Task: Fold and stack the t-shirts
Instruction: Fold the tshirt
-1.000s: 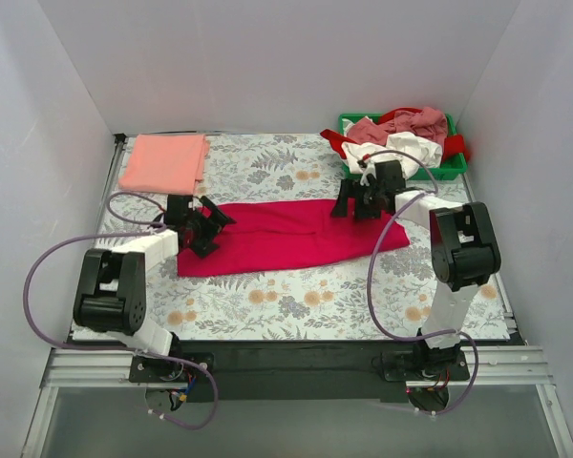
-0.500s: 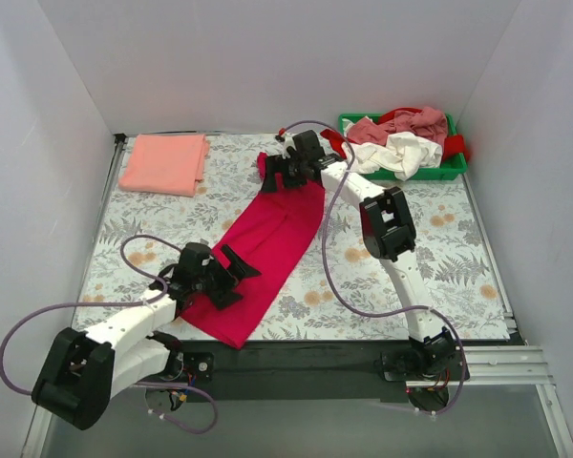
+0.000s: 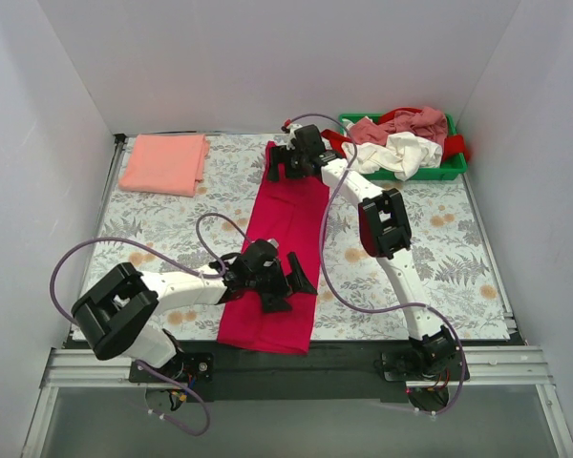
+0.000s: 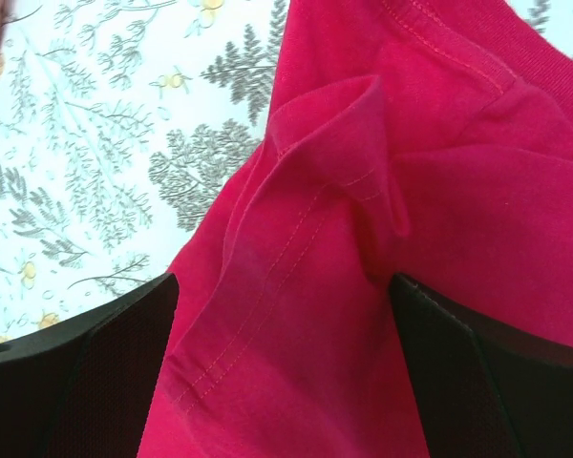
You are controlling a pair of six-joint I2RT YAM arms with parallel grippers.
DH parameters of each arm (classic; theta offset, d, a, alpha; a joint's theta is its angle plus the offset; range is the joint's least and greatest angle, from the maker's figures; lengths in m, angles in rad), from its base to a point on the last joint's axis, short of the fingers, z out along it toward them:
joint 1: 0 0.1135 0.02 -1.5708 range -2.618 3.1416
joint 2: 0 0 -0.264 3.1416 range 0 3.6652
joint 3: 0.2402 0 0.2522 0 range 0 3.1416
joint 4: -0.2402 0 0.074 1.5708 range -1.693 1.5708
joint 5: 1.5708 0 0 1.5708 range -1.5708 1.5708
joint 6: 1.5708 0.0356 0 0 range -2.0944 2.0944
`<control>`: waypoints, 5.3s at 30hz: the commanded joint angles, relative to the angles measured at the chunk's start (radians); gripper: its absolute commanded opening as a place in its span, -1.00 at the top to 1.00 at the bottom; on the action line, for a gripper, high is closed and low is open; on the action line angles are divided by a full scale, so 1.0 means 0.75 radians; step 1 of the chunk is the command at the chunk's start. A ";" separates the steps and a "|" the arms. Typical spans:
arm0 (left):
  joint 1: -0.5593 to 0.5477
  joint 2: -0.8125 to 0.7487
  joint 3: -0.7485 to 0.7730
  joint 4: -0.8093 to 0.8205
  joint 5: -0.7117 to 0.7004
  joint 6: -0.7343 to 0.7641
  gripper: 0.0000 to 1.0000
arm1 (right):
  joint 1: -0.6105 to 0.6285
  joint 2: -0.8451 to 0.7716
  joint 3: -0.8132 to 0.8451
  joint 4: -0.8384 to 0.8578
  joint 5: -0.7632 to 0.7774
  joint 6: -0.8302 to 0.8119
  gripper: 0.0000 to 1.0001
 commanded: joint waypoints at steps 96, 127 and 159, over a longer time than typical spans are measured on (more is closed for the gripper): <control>0.230 -0.625 -0.364 -0.590 -0.246 0.245 1.00 | 0.214 -2.226 -2.490 0.207 0.037 0.382 -0.92; 0.219 -0.725 -0.435 -0.535 -0.137 0.239 1.00 | 0.372 -2.052 -2.595 0.205 0.022 0.462 0.75; 0.242 -0.261 0.254 -0.250 -0.667 0.552 1.00 | 0.213 -1.762 -1.898 0.239 0.311 0.145 0.97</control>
